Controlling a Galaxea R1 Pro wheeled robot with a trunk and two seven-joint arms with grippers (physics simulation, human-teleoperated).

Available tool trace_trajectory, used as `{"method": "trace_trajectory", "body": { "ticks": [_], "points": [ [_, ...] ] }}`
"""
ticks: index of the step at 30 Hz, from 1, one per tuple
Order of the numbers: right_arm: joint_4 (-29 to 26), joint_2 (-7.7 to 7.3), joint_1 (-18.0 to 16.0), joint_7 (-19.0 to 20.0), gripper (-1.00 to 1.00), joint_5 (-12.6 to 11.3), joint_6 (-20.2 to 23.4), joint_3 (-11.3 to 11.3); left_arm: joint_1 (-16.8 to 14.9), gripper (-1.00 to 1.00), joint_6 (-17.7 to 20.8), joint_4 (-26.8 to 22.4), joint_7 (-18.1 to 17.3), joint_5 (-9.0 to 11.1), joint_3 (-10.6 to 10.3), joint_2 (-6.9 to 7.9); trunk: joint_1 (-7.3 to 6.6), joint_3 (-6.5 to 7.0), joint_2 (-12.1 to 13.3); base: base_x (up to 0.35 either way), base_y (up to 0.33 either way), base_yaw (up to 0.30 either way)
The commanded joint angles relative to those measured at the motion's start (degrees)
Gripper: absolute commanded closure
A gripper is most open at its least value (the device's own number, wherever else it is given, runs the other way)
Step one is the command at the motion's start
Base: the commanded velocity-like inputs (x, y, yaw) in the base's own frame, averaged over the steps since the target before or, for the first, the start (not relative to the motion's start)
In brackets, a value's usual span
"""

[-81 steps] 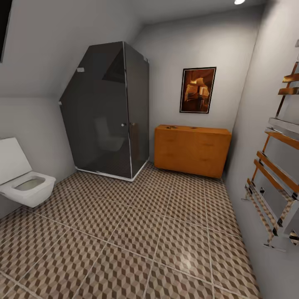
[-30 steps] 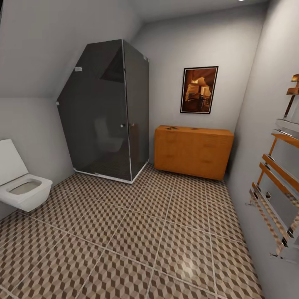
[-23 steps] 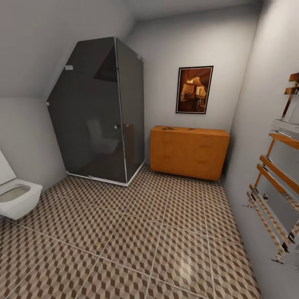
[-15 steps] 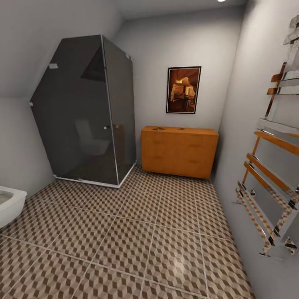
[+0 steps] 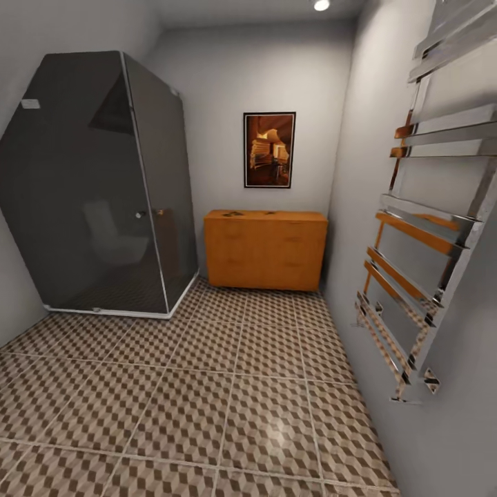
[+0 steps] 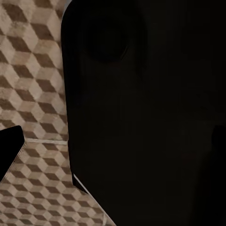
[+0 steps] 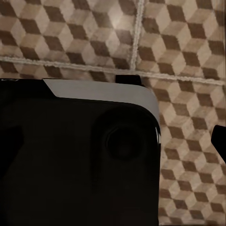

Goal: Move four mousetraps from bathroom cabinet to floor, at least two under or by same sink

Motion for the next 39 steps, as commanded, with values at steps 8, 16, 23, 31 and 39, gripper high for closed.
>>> {"method": "trace_trajectory", "body": {
  "ticks": [8,16,23,31,39],
  "points": [
    [0.05,0.01,-0.04,-0.07,-1.00,0.10,-0.20,0.05,0.03,-1.00,-0.02,-0.07,-0.02,0.02,0.01,0.01,0.00,-0.04,-0.02,0.170,0.000,-0.150],
    [0.04,0.01,-0.04,-0.08,-1.00,0.09,-0.20,0.06,0.03,-1.00,-0.02,-0.08,-0.02,0.02,0.01,0.01,0.00,-0.04,-0.02,0.310,0.000,-0.016],
    [0.05,0.01,-0.04,-0.08,-1.00,0.12,-0.20,0.06,0.03,-1.00,-0.02,-0.07,-0.02,0.02,0.01,0.01,0.00,-0.04,-0.02,0.325,0.000,-0.001],
    [0.07,0.01,-0.04,-0.08,-1.00,0.12,-0.20,0.06,0.04,-1.00,-0.02,-0.06,-0.02,0.02,0.01,0.01,0.00,-0.04,-0.02,0.326,0.000,0.000],
    [0.10,0.08,-0.04,-0.08,-1.00,0.13,-0.20,0.06,0.03,-1.00,-0.02,-0.08,-0.02,0.02,0.01,0.01,0.00,-0.04,-0.02,0.327,0.000,0.000]
  ]
}}
